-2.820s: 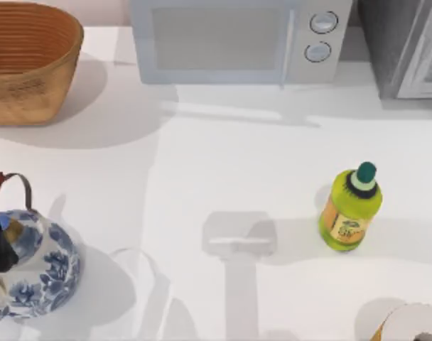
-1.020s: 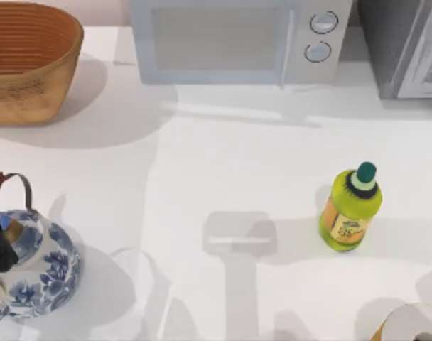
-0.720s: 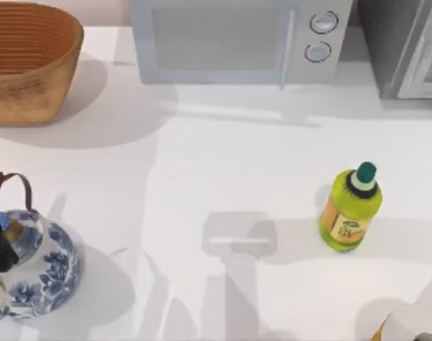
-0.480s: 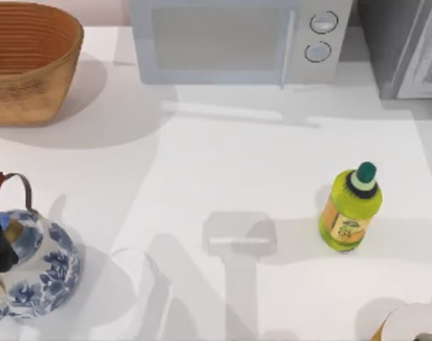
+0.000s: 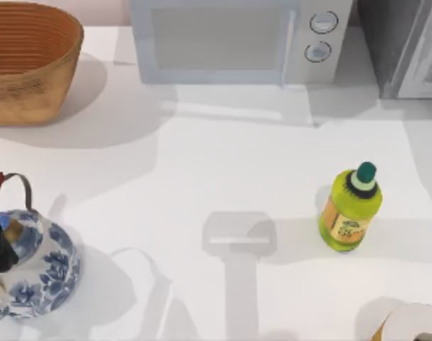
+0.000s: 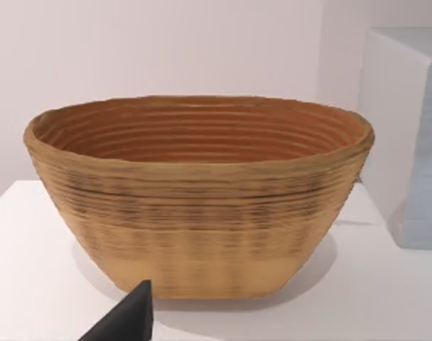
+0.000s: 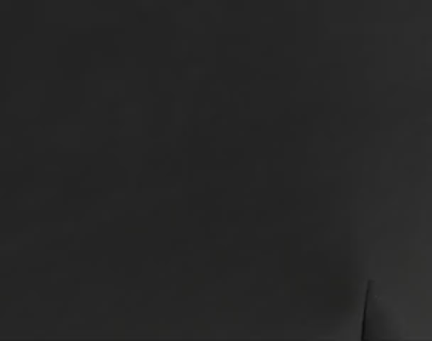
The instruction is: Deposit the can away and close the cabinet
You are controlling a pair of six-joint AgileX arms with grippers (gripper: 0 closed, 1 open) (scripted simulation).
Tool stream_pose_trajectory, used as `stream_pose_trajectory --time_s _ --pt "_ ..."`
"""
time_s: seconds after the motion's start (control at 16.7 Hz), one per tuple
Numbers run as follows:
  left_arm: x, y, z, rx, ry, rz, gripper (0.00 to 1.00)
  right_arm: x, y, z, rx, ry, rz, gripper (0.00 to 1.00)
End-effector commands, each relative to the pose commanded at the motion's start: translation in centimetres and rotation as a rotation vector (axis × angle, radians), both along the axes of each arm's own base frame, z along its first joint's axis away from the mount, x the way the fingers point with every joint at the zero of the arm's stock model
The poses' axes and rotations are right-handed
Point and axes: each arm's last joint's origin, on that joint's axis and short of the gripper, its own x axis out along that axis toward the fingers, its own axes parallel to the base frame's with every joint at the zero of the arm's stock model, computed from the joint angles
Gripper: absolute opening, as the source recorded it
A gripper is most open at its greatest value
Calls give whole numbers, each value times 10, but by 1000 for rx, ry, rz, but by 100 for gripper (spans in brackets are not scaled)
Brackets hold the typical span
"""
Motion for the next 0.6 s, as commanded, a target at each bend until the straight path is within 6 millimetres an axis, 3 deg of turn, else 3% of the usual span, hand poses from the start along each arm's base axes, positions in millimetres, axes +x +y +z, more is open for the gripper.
stream_pose_trajectory --time_s 0.3,0.6 --pt "0 0 0 0 0 0 100 -13 61 -4 -8 23 30 100" --pt "0 0 0 0 0 0 100 -18 76 -5 -12 29 34 100"
